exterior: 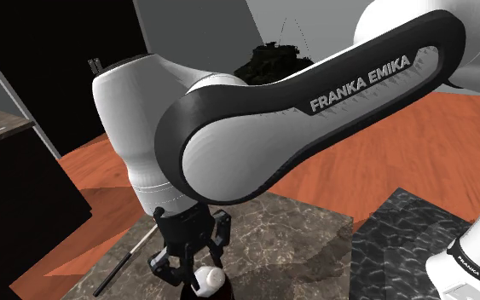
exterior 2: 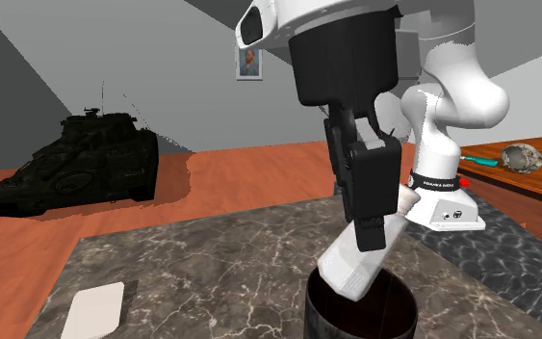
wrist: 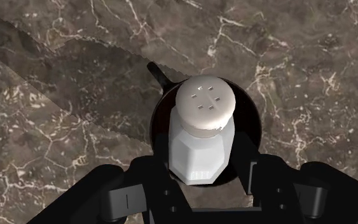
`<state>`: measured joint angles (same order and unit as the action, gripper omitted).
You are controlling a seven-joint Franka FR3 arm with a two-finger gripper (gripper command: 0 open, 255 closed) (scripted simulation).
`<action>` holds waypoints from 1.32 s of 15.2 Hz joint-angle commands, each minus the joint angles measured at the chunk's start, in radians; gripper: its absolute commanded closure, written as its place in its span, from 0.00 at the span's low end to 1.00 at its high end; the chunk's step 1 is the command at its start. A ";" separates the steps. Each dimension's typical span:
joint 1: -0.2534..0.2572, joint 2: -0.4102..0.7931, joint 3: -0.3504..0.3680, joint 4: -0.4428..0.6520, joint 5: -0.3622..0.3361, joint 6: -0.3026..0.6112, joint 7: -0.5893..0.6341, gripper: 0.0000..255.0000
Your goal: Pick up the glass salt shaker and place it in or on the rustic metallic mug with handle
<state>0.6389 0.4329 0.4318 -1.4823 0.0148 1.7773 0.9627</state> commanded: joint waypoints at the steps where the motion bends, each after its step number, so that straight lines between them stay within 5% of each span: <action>1: 0.000 0.000 0.000 0.000 0.000 0.000 0.000 1.00; 2: 0.000 0.000 0.000 0.000 0.000 0.000 0.000 1.00; 3: 0.000 0.000 0.000 0.000 0.000 0.000 0.000 0.00; 8: 0.000 0.000 0.000 0.000 0.000 0.000 0.000 0.00; 12: 0.004 0.014 -0.001 0.147 -0.005 -0.133 0.003 0.00; 20: 0.004 0.014 -0.001 0.147 -0.005 -0.133 0.003 0.00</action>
